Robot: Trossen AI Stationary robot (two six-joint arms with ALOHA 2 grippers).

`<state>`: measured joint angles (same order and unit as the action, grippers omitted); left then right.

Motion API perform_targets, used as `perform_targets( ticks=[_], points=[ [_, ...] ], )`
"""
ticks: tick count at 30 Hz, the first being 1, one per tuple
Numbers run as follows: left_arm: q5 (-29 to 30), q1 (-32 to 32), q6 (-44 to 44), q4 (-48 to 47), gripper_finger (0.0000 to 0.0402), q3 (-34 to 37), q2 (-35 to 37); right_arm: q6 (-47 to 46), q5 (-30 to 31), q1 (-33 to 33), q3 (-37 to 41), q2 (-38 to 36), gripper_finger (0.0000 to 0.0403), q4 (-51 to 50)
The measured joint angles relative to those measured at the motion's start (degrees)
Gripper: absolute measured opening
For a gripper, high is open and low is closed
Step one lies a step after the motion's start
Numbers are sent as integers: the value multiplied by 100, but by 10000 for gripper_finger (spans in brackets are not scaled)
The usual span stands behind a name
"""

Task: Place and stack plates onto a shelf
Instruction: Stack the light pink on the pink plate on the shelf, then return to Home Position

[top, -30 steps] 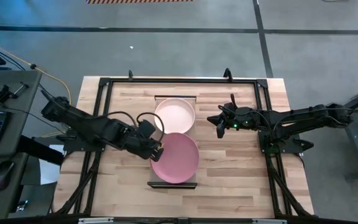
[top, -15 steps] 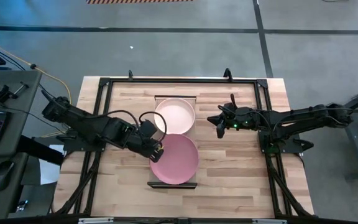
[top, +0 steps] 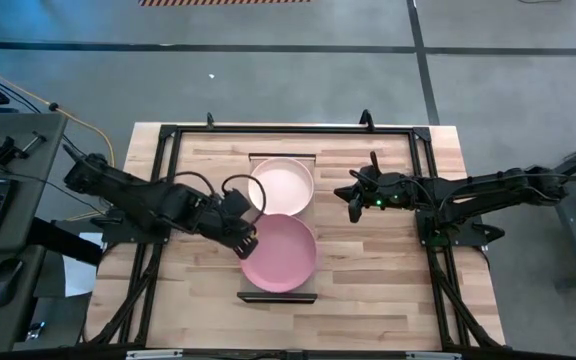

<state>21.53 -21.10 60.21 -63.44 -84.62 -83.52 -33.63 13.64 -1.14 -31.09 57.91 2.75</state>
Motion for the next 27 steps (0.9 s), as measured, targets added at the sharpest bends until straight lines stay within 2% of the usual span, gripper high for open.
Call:
perform_targets(
  ticks=[6,10,13,15,18,21,24,27],
  points=[
    [206,251,-407,-121,133,0,593,19,-36,-1,0,-23,0,197],
    [931,276,-776,16,147,2,1178,49,-75,-1,0,-83,0,468],
    [1506,115,-1756,882,149,237,1699,128,-303,-1,0,-160,0,878],
    [1488,9,-2587,1958,146,616,2044,158,-491,0,0,-241,0,1124],
    [876,25,-3494,3663,140,1490,2537,203,-809,3,-2,-321,0,1681],
    [59,337,-4172,5361,134,2501,2901,362,-1023,3,0,-330,0,2304],
    [-711,755,-4415,6622,127,3368,3164,407,-1102,4,0,-328,0,2898],
    [-1118,1176,-4435,7539,116,3940,3430,433,-1104,5,0,-356,0,3203]
  ],
)
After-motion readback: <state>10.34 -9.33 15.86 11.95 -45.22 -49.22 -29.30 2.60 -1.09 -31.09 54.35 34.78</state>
